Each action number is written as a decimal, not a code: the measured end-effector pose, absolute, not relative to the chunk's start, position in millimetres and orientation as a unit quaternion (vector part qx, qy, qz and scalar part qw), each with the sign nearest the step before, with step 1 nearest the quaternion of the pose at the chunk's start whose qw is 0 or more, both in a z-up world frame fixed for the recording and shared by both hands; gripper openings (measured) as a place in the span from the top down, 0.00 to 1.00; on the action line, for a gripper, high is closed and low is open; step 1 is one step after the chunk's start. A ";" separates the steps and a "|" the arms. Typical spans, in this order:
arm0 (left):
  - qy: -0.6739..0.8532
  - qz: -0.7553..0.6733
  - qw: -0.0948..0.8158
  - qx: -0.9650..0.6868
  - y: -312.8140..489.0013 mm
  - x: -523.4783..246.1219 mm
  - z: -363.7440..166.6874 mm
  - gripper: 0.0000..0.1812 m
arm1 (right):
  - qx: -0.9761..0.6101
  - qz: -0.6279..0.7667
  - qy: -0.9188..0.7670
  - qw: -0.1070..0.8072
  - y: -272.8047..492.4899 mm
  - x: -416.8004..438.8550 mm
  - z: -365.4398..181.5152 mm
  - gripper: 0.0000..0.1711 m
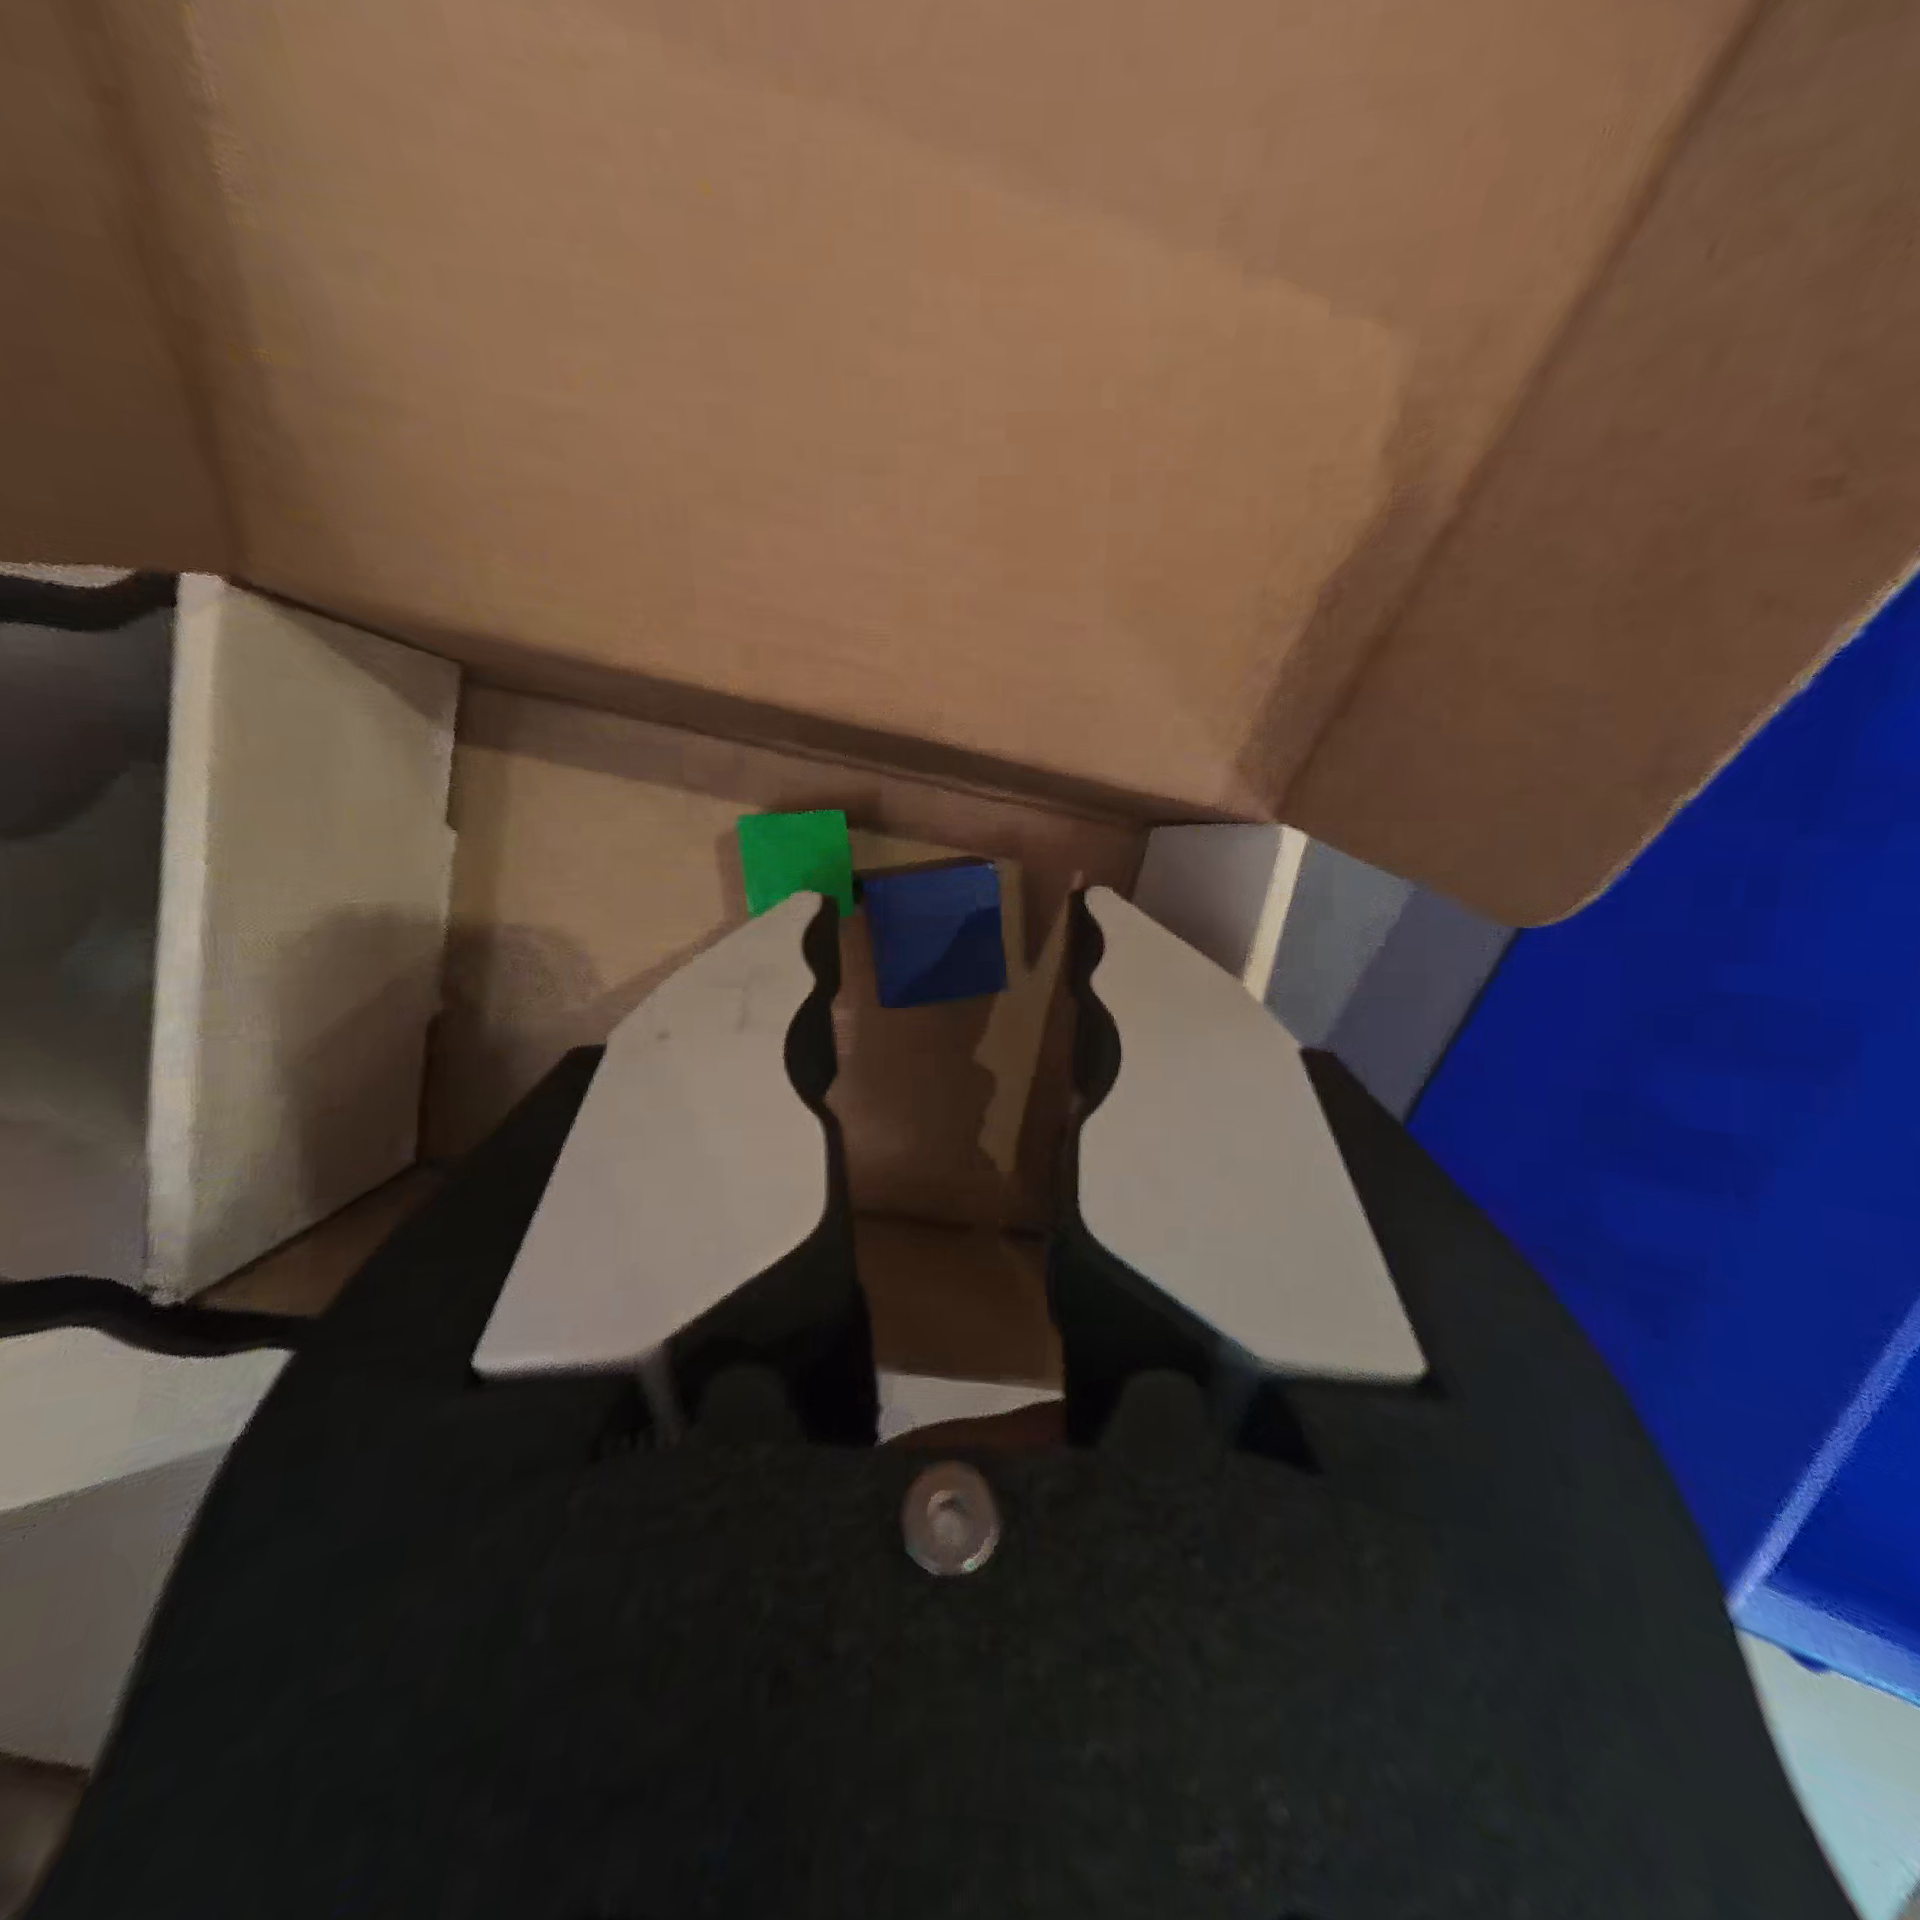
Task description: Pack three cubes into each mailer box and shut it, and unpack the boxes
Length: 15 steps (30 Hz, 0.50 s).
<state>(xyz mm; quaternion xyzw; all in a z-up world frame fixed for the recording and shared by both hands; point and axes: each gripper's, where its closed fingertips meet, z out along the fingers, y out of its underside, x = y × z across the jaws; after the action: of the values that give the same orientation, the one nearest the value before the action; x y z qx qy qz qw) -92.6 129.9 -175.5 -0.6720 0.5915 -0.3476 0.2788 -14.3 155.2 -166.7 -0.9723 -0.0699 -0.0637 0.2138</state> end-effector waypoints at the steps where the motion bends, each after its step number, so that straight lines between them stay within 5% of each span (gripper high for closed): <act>1: 0.591 -0.348 0.279 -0.672 129.9 -92.6 -175.4 0.31 | -0.974 -0.058 -0.064 0.209 155.4 -10.5 -168.9 0.76; 10: 0.592 -0.348 0.277 -0.672 130.0 -92.5 -175.5 0.31 | -0.980 -0.034 -0.074 0.183 148.7 -10.0 -178.6 0.83; 15: 0.592 -0.348 0.277 -0.672 130.0 -92.7 -175.7 0.31 | -0.950 -0.016 -0.064 0.304 145.1 0.0 -90.7 0.84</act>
<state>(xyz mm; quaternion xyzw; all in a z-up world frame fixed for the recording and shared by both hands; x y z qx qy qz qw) -92.7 130.0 -175.7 -0.6722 0.5919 -0.3480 0.2771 0.0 145.1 -90.7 -0.9505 -0.0636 -0.0160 0.3038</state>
